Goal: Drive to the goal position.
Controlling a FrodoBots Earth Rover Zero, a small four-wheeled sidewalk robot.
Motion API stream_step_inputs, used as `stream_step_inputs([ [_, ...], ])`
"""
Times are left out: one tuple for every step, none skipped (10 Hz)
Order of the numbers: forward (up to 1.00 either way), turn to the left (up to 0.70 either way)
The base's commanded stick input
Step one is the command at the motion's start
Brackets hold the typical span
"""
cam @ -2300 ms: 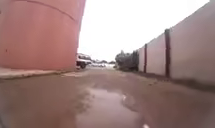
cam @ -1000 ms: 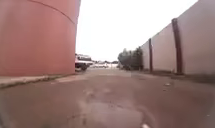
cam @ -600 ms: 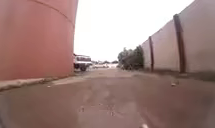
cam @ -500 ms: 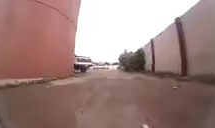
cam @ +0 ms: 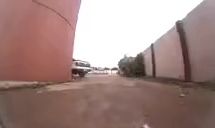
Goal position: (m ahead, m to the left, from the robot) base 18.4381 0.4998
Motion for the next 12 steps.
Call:
stream_step_inputs([
  [0.70, 0.00],
  [0.70, -0.35],
  [0.70, -0.35],
  [0.70, -0.35],
  [0.70, -0.35],
  [0.70, -0.06],
  [0.70, -0.01],
  [0.70, 0.00],
  [0.70, 0.00],
  [0.70, 0.00],
  [0.70, 0.00],
  [0.70, 0.00],
])
